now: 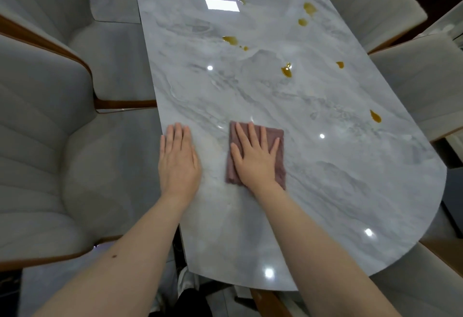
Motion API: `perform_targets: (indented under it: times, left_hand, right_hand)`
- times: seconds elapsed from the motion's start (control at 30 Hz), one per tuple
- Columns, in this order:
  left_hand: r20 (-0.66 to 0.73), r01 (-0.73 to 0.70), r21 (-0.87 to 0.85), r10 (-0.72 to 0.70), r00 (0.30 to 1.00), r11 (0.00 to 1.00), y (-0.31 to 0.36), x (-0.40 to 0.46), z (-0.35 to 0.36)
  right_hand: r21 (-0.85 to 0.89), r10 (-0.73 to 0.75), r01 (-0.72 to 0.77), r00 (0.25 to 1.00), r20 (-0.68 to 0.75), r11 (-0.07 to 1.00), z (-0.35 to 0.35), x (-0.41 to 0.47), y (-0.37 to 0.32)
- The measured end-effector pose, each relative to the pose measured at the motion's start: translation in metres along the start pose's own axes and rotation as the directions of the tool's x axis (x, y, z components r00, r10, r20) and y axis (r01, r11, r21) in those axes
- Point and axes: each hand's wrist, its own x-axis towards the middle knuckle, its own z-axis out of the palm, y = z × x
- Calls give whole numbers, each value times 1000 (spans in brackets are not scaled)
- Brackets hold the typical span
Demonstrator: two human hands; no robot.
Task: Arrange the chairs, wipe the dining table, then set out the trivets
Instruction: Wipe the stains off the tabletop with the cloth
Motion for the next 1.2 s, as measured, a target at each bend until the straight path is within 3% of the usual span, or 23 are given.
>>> perform_targets:
  times: [0.1,0.23,0.33,0.47,0.6,0.67,0.73,0.87,0.97,1.07,1.2]
  left_hand:
    - [-15,17,-48,-18,1000,999,-1,5,2]
    - [-26,23,-110,-26,999,994,-3,5,2]
    - [-33,22,-117,-26,999,993,-2,5,2]
    - [-12,32,-71,-33,999,997,0,4,0]
    - [-12,26,-34,-27,1000,999,0,4,2]
    - [-13,17,-23,-17,1000,1000,1,4,1]
    - [-13,8,-13,-8,1000,1000,0,4,0]
    - [3,-18,7,18,1000,1000,2,3,0]
    - [4,-26,29,26,1000,999,1,2,1]
    - [12,-29,35,29,1000,999,1,1,0]
    - [12,-22,31,22,1000,999,4,0,-1]
  right_hand:
    - [6,-11,11,1000,4,1000,6,24,-42]
    - [15,-276,276,961,-25,961,7,-18,-54]
    - [-8,-402,402,915,29,916,5,-66,-13]
    - [-11,-243,243,970,10,970,-5,-54,45]
    - [1,46,-46,999,8,999,-2,-4,17]
    - [30,119,-119,993,-6,992,0,5,-6]
    - [30,94,-94,996,-10,995,3,-1,-21]
    - [8,-180,180,984,-10,984,4,-43,-16]
    - [26,-276,276,961,-4,961,4,-63,6]
    - [36,-231,233,972,-40,972,5,-64,10]
    - [38,-23,25,998,-55,999,8,-51,-11]
